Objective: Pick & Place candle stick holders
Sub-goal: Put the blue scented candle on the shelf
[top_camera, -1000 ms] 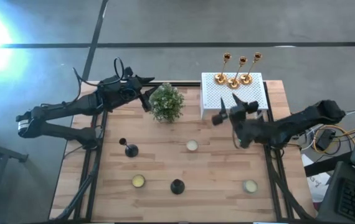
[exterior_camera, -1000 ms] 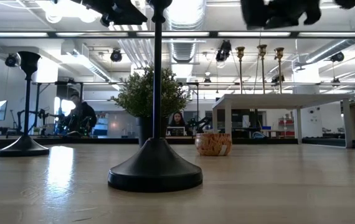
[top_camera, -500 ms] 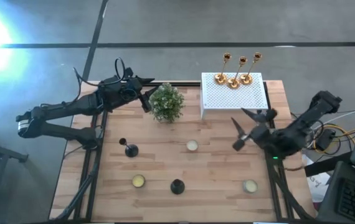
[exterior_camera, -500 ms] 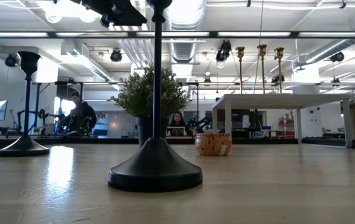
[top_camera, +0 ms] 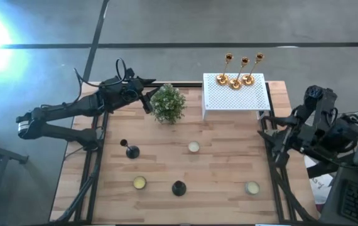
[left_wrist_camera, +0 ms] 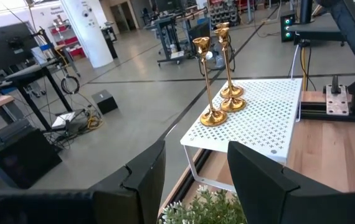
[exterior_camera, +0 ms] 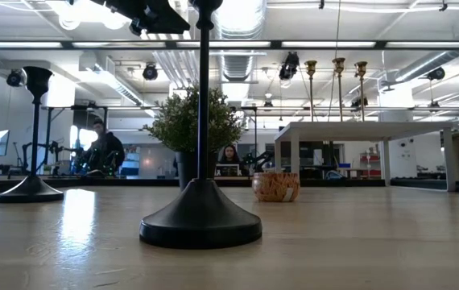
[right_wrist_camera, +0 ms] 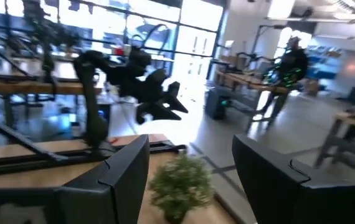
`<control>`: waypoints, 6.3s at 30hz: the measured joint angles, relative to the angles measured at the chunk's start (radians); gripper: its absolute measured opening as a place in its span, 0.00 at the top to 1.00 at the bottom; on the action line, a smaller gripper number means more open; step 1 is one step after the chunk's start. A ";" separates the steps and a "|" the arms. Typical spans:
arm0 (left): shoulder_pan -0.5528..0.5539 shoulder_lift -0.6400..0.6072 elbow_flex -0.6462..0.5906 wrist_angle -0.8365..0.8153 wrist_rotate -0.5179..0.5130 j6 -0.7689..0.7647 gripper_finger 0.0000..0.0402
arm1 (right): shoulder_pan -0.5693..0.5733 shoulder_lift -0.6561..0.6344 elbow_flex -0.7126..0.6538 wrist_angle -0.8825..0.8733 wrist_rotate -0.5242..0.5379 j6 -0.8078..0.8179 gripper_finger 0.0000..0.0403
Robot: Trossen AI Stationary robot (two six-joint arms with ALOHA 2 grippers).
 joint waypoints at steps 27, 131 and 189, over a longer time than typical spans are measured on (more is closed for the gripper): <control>0.000 0.000 0.000 0.000 0.000 0.000 0.55 | -0.823 0.225 0.302 -1.453 -1.751 0.886 0.45; 0.000 0.001 -0.002 0.000 0.000 0.000 0.56 | -0.113 0.551 -0.360 -1.188 -1.652 2.214 0.16; 0.000 0.001 -0.001 -0.001 0.000 0.000 0.55 | -0.156 0.578 -0.309 -1.283 -1.616 2.223 0.29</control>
